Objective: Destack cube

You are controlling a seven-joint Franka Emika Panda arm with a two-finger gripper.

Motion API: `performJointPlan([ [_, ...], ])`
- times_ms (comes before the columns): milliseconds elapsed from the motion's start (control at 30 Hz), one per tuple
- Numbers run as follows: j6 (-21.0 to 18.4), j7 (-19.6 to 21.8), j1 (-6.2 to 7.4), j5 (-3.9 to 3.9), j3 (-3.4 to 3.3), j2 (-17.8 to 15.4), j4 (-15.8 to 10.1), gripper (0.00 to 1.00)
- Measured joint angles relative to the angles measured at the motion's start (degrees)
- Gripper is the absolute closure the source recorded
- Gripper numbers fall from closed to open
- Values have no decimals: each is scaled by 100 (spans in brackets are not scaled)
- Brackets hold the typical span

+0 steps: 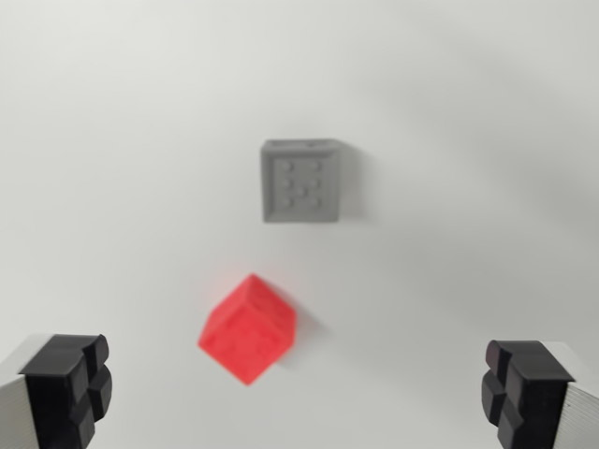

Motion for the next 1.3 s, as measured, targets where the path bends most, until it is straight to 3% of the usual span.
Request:
performJointPlan([
  [467,-362,9,0,-11,0,-162,197,0],
  [1300,-382,9,0,-11,0,-161,214,0],
])
